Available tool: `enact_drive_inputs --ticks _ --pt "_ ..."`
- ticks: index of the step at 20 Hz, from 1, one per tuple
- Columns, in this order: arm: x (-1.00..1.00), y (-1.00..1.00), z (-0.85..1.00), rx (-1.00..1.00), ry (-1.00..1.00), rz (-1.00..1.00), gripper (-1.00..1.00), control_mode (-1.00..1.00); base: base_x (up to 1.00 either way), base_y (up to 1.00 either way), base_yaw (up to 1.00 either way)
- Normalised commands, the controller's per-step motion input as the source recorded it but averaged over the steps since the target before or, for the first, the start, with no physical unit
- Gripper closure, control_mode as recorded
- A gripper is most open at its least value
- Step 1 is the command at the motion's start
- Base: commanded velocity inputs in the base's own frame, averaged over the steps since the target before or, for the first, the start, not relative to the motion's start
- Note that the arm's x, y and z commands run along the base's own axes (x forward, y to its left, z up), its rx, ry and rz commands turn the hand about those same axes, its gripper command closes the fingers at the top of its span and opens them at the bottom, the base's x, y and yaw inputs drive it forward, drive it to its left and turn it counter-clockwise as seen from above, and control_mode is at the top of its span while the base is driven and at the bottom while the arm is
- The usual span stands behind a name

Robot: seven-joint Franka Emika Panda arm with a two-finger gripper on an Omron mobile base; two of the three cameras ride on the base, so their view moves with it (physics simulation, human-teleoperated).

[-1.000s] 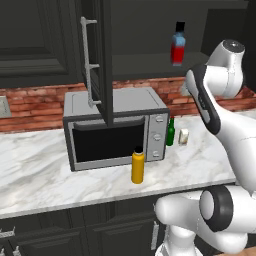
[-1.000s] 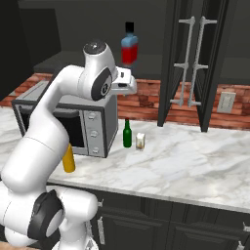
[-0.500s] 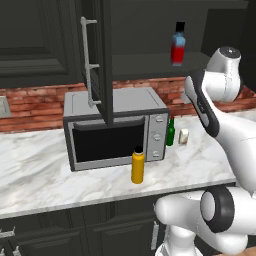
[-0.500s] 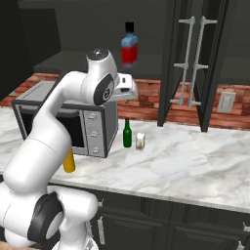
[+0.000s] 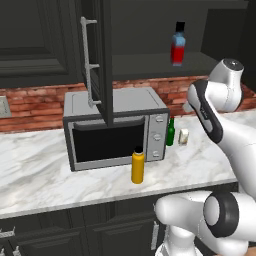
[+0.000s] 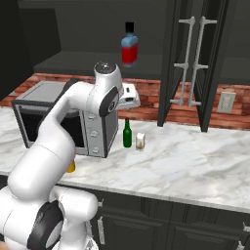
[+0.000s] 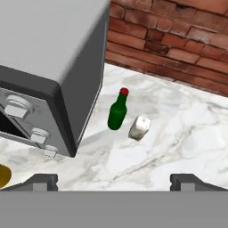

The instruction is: Sort all alcoholic drinks to one cabinet, and non-alcoholic drinks to the other.

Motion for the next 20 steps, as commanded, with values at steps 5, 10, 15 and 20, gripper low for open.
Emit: enact_drive_inputs --ticks 5,10,15,20 --pt "0.07 -0.02 -0.32 0.0 0.0 0.11 -1.0 -1.0 0.0 0.0 0.0" --pt "0.22 0.0 -0.26 0.0 0.05 0.15 -1.0 -1.0 0.0 0.0 0.0" --pt "0.18 0.0 -0.06 0.0 0.07 0.13 -1.0 -1.0 0.0 0.0 0.0" --pt "0.16 -0.01 -0.08 0.0 0.14 0.11 -1.0 -1.0 0.0 0.0 0.0"
